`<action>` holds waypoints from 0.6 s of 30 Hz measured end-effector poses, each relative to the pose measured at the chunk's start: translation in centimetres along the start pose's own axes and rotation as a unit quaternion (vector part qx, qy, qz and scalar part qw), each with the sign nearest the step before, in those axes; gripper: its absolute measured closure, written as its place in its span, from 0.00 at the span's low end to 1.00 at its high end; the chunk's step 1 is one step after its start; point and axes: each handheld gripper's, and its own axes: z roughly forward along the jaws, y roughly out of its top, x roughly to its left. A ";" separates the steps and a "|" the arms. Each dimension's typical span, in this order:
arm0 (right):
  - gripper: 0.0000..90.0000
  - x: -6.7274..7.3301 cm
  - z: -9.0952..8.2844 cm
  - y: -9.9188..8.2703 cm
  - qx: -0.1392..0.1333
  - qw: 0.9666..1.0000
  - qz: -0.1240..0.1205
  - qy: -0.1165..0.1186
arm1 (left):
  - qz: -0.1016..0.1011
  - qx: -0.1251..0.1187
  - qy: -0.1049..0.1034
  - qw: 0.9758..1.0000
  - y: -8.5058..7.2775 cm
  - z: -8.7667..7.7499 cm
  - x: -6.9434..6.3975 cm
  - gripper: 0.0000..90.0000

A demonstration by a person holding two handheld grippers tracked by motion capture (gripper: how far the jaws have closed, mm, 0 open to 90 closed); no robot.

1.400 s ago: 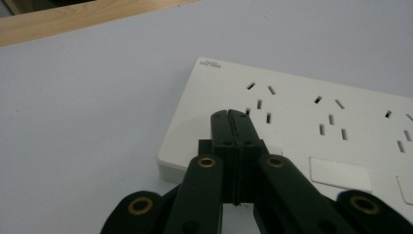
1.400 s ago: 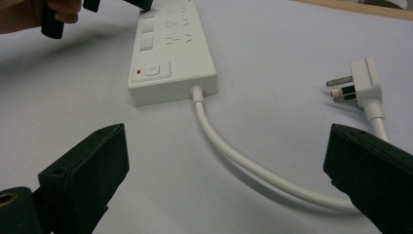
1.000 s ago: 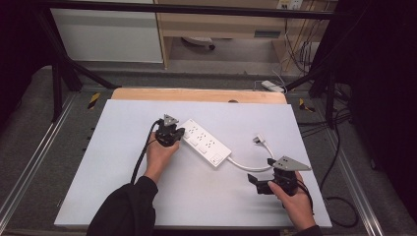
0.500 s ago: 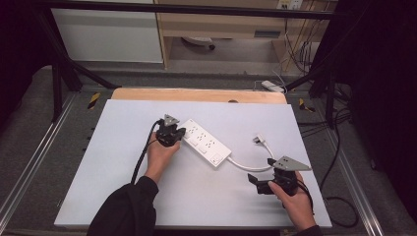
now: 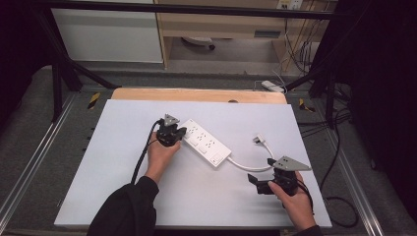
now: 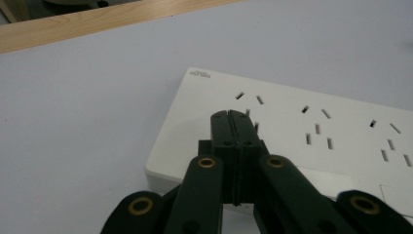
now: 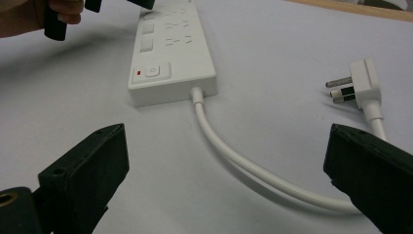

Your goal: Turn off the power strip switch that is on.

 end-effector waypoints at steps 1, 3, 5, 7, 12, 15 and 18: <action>0.03 0.0 0.0 0.0 0.000 1.000 0.000 0.000 | 0.000 -0.001 0.000 1.000 0.0 0.0 0.0 1.00; 0.03 0.0 0.0 0.0 0.000 1.000 0.000 0.000 | -0.002 -0.001 -0.002 1.000 0.0 0.0 0.0 1.00; 0.03 0.0 0.0 0.0 0.000 1.000 0.000 0.000 | -0.003 -0.005 -0.005 1.000 0.0 0.0 0.0 1.00; 0.03 0.0 0.0 0.0 0.000 1.000 0.001 0.000 | -0.002 -0.010 -0.009 1.000 0.1 -0.1 -0.1 1.00; 0.03 0.0 0.0 0.0 0.000 1.000 0.000 0.000 | -0.005 -0.023 -0.014 1.000 0.3 -0.5 -0.2 0.95; 0.03 0.0 0.0 0.0 0.000 1.000 -0.001 0.000 | -0.003 -0.032 -0.012 0.999 0.5 -0.6 -0.4 0.91; 0.03 0.0 0.0 0.0 0.000 1.000 -0.001 0.000 | -0.004 -0.041 -0.012 0.999 0.6 -0.9 -0.4 0.82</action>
